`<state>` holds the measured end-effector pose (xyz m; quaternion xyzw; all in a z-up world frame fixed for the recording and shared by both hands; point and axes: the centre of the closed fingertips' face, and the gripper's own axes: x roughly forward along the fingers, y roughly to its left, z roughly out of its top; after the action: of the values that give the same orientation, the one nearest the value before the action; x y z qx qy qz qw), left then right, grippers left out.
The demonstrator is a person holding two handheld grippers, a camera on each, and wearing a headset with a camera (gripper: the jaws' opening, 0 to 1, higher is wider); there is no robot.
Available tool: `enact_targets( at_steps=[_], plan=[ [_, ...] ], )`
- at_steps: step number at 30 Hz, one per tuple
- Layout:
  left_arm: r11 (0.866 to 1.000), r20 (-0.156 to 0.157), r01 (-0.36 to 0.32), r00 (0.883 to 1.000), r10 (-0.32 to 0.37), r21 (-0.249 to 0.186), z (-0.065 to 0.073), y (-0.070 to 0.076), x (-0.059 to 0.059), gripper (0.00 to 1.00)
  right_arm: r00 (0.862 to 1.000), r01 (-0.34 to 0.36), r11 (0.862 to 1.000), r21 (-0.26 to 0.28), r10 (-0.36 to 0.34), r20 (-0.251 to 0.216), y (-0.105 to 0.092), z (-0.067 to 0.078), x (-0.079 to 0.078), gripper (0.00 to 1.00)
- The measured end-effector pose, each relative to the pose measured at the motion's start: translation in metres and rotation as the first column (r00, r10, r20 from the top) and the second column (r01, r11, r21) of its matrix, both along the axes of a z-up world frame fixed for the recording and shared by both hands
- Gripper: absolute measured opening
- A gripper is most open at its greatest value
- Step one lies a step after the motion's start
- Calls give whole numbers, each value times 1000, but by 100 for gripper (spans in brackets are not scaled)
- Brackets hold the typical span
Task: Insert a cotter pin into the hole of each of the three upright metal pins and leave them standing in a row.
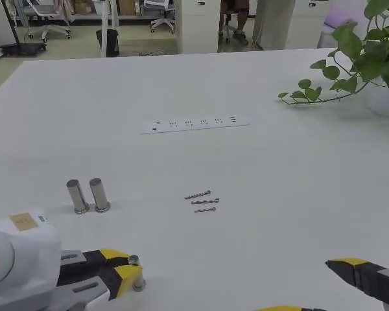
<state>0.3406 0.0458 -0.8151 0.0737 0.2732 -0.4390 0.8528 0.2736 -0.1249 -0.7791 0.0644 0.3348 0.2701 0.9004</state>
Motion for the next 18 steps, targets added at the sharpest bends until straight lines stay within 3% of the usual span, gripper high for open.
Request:
enact_targets(
  at_steps=[10, 14, 16, 18],
  plan=[
    [1000, 14, -10, 1000, 10, 7, -1, 2, -2, 8, 1000, -5, 1000, -4, 5, 4, 1, 1, 0, 92],
    [1000, 44, -8, 999, 7, 18, 3, 5, -3, 13, 1000, -10, 1000, -10, 10, 3, 2, 0, 0, 92],
    [999, 25, 3, 1000, -2, -32, 9, 3, -9, 15, 1000, -12, 1000, -12, 12, 3, 2, 0, 0, 92],
    [999, 37, 11, 999, -9, -52, 15, 4, -13, 21, 1000, -14, 1000, -13, 14, 1, 1, -1, 0, 92]
  ],
)
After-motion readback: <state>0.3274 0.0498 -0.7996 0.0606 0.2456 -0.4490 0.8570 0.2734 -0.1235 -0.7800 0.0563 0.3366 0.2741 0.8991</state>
